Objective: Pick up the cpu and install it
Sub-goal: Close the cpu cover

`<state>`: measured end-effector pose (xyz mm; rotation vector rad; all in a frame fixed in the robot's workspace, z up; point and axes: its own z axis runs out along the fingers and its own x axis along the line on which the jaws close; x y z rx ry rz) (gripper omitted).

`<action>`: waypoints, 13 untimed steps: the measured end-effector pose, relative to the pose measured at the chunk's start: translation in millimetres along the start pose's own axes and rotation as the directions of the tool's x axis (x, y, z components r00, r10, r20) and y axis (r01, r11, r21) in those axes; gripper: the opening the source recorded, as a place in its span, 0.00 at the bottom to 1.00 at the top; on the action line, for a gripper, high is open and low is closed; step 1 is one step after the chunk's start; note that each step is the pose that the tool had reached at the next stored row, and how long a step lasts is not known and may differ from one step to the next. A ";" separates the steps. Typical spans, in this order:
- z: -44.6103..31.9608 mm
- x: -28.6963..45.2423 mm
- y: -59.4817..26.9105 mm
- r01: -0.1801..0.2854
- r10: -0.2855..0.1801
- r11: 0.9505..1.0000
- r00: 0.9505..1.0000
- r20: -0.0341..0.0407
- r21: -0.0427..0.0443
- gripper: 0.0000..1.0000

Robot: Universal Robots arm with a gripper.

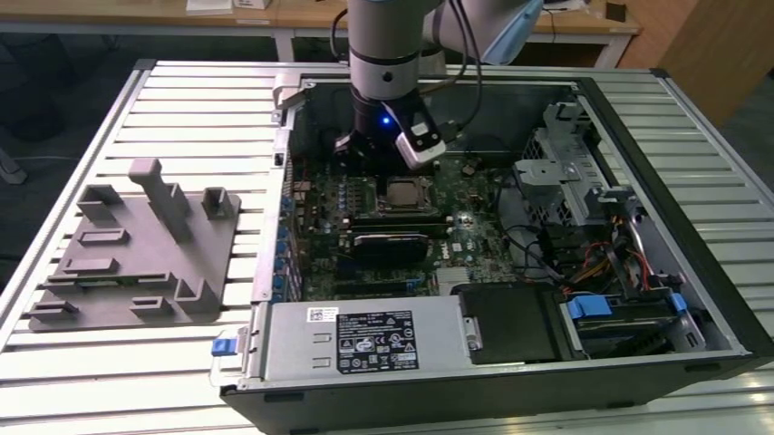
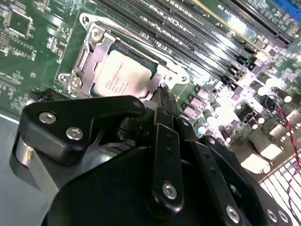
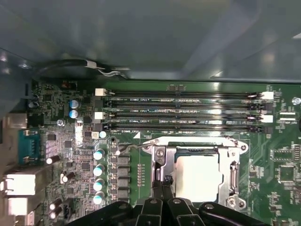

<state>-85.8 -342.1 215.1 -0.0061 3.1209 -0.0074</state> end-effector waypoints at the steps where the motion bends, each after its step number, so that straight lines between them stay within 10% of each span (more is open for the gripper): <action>1: -1.3 0.0 0.0 0.000 0.000 1.000 1.000 0.000 0.000 0.11; 13: -1.4 -14.5 0.0 0.000 0.000 1.000 1.000 0.000 0.000 0.11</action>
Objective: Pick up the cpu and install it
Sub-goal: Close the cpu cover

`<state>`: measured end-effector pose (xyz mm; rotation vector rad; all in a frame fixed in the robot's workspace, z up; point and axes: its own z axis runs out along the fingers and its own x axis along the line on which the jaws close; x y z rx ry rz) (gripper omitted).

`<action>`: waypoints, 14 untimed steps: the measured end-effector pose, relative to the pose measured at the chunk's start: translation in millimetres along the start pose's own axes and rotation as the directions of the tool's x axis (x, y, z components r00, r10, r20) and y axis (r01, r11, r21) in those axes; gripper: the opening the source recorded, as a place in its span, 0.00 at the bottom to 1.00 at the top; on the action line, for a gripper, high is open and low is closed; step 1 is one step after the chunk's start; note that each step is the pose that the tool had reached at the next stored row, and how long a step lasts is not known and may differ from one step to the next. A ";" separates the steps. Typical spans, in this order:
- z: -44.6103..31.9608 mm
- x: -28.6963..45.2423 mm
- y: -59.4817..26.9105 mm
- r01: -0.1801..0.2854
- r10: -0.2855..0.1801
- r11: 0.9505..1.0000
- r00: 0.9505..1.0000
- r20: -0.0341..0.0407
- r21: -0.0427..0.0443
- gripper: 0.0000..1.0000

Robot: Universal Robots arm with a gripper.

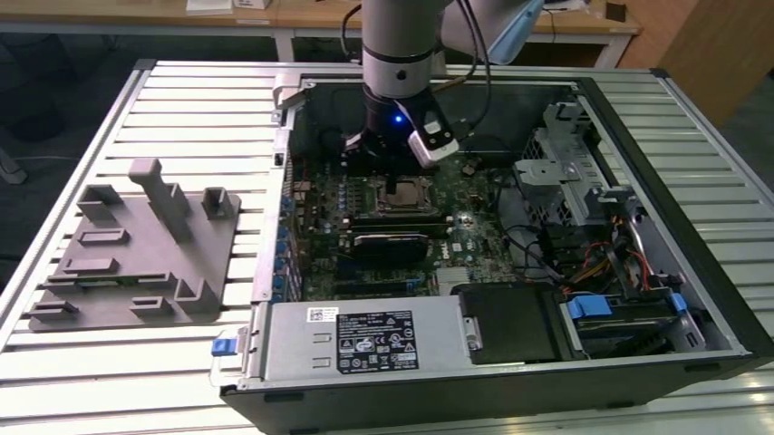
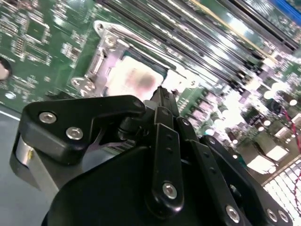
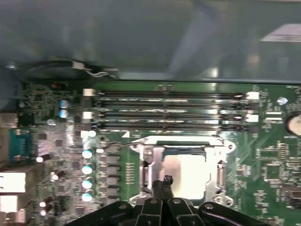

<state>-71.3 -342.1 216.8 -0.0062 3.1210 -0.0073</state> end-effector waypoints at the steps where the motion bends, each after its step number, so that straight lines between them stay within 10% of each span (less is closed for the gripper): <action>1: 0.0 -2.8 0.0 0.000 0.000 1.000 1.000 0.000 0.000 0.11; 8: 0.4 -21.0 -0.1 0.000 0.000 1.000 1.000 0.000 0.000 0.11; 14: -4.2 -22.5 -0.1 0.000 0.000 1.000 1.000 0.000 0.000 0.11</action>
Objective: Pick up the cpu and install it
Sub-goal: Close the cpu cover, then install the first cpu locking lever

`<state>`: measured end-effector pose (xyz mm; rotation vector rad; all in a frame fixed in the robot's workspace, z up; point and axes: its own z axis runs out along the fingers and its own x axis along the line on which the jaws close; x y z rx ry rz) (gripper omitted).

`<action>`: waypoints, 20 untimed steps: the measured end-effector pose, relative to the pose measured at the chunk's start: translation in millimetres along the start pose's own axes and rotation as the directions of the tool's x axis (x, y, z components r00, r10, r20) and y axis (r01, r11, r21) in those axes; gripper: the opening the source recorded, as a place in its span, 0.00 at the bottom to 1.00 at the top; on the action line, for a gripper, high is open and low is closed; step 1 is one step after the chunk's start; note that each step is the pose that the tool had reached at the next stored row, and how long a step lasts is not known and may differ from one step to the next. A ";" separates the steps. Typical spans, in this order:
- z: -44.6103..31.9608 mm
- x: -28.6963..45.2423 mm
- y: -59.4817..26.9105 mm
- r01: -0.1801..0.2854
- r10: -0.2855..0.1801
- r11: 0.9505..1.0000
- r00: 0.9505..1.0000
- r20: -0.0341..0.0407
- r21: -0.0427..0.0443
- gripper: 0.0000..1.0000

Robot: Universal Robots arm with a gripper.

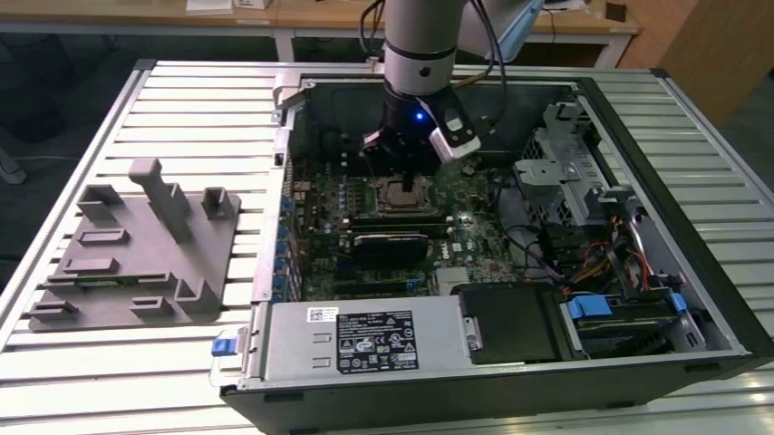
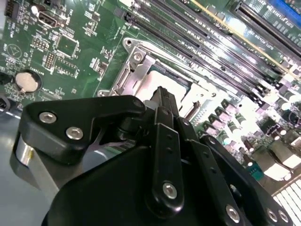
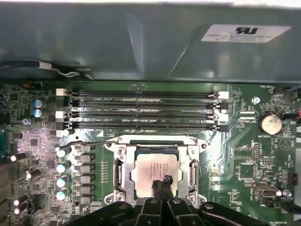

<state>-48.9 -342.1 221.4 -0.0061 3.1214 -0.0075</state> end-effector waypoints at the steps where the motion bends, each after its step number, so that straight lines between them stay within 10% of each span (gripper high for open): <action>1: -1.8 0.0 0.0 0.000 0.000 1.000 1.000 0.000 0.000 0.11; 20: -22.8 -0.5 -0.1 0.000 0.000 1.000 1.000 0.000 0.000 0.11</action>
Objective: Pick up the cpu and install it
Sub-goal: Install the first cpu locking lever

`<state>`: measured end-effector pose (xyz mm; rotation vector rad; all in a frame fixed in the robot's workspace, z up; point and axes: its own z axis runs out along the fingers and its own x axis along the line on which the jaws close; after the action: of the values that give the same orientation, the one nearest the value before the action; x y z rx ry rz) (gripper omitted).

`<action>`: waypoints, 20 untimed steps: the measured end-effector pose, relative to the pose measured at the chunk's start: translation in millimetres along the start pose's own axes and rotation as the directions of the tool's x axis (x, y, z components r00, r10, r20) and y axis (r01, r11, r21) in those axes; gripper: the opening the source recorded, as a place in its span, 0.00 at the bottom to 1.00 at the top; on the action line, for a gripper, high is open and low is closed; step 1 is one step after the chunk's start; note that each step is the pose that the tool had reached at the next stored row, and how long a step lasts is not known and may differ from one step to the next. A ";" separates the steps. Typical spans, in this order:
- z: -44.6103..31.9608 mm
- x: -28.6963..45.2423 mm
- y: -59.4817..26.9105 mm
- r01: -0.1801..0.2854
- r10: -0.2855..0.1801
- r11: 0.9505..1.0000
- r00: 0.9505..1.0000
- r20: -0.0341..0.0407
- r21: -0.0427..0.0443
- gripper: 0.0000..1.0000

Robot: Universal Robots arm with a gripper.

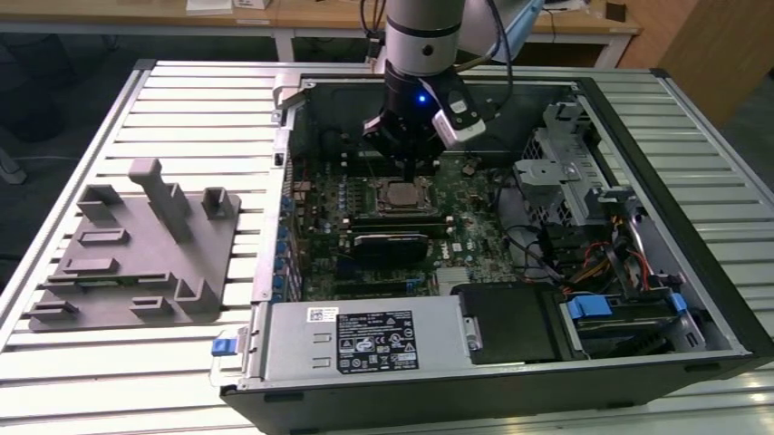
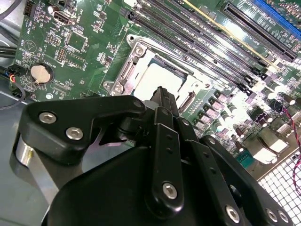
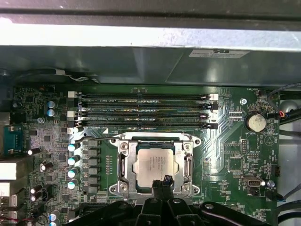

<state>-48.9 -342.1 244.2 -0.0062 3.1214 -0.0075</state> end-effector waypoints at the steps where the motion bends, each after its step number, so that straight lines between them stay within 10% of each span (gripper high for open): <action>1: 0.0 0.0 0.0 0.000 0.000 1.000 1.000 0.000 0.000 0.11; 20: -0.8 29.1 0.1 0.000 0.000 1.000 1.000 0.002 0.000 0.11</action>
<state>-77.9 -342.1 244.4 -0.0062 3.1194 -0.0074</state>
